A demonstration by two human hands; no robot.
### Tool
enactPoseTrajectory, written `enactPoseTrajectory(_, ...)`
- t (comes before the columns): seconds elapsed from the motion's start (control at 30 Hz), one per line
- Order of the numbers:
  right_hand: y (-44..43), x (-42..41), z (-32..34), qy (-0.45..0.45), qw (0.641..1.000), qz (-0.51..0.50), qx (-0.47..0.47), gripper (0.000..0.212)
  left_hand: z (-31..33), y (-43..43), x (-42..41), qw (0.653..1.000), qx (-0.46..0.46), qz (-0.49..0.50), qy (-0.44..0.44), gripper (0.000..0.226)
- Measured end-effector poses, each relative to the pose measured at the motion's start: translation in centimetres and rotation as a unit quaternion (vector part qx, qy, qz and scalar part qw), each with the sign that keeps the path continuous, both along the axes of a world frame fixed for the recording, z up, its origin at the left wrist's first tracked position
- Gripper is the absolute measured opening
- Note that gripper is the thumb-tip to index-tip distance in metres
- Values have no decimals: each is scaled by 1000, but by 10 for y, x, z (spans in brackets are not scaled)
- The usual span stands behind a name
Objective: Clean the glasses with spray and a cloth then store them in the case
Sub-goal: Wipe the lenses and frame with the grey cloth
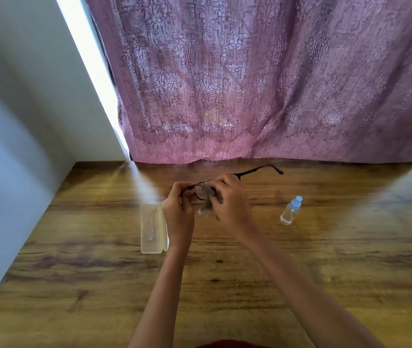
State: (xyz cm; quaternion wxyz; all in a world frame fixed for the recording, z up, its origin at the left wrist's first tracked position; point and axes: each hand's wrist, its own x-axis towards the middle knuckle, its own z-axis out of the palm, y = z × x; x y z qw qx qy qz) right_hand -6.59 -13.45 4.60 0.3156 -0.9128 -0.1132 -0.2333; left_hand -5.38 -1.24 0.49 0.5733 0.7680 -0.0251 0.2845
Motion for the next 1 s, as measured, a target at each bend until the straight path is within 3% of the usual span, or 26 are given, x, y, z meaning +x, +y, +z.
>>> enactPoseTrajectory(0.3, 4, -17, -7, -9, 1000, 20, -5, 17, 0, 0, 0, 1000, 8, -6, -1, 29)
enactPoseTrajectory(1.0, 10, -13, -4, -23, 999, 23, 6, 17, -1, 0, 1, 1000, 12, -5, -18, 33)
